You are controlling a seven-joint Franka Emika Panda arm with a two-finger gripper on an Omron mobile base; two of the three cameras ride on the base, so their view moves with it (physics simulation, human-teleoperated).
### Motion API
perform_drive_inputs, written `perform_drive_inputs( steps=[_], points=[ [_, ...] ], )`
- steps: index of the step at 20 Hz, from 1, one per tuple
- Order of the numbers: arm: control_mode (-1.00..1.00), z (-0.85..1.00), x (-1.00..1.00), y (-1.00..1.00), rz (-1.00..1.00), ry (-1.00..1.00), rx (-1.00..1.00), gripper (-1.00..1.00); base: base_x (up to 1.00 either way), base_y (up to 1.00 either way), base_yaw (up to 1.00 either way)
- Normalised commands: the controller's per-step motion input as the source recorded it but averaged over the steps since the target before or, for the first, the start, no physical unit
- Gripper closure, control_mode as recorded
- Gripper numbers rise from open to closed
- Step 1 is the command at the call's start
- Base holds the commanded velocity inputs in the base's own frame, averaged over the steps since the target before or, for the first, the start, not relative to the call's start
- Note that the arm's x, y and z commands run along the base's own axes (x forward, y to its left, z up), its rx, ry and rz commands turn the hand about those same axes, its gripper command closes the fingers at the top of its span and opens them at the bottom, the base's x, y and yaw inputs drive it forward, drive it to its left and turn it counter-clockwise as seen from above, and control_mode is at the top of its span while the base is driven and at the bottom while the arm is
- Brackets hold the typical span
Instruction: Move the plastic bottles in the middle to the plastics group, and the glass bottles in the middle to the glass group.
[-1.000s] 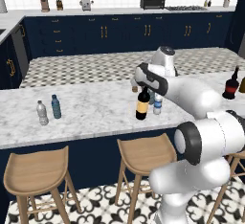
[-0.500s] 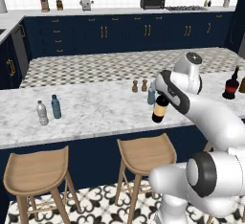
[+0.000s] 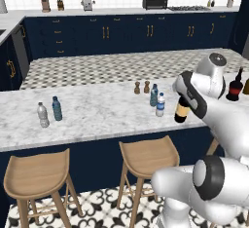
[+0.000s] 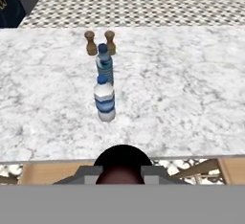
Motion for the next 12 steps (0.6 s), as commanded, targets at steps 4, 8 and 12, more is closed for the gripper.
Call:
perform_drive_inputs(
  steps=[4,8,12],
  points=[
    [-1.0,0.11,0.08,-0.88,0.0,0.14,-0.16,1.0,0.0,0.0,0.0],
    [-1.0,0.1,0.03,-0.93,0.0,0.08,-0.1,1.0,0.0,0.0,0.0],
    [-1.0,0.05,0.0,-0.96,0.0,0.01,-0.05,1.0,0.0,0.0,0.0]
  ],
)
